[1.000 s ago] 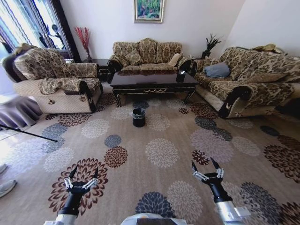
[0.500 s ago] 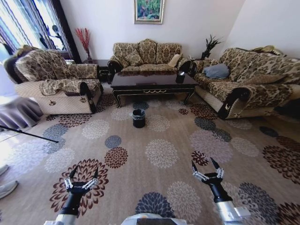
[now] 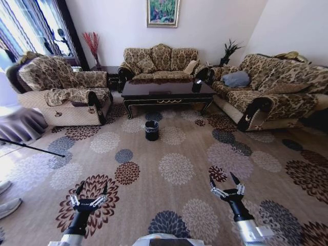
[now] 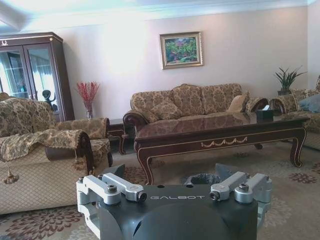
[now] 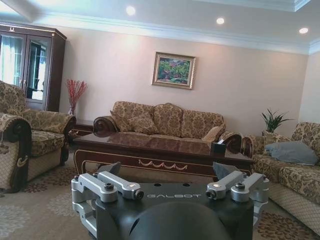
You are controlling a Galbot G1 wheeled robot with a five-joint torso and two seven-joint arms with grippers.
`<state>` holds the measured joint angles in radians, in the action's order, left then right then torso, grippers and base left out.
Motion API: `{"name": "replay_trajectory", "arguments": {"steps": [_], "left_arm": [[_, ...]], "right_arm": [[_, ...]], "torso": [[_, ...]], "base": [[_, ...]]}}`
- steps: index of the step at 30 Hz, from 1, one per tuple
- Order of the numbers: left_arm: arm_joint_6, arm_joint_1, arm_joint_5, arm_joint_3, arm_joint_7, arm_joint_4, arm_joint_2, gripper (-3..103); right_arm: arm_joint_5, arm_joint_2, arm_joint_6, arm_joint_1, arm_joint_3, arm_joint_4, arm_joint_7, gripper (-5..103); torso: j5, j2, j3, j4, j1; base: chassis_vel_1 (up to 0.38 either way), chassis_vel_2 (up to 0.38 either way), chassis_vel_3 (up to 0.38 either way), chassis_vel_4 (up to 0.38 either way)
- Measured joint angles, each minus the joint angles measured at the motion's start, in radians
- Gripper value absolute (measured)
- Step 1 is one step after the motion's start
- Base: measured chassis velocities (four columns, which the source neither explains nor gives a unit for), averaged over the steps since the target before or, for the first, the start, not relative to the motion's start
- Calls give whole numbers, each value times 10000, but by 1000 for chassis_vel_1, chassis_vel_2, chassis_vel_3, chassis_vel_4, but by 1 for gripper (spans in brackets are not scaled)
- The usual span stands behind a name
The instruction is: Move to the front of the table and pick up the trash from the floor, then place it into the trash bin.
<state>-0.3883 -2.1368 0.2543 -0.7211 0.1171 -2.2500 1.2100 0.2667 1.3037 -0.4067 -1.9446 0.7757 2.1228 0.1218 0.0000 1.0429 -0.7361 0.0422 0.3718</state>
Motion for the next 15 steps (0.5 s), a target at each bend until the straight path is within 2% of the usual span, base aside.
{"name": "replay_trajectory", "arguments": {"steps": [15], "left_arm": [[0, 0, 0, 0, 0, 0, 0, 100]], "right_arm": [[0, 0, 0, 0, 0, 0, 0, 100]], "torso": [[0, 745, -422, 0, 326]], "base": [[0, 0, 0, 0]]}}
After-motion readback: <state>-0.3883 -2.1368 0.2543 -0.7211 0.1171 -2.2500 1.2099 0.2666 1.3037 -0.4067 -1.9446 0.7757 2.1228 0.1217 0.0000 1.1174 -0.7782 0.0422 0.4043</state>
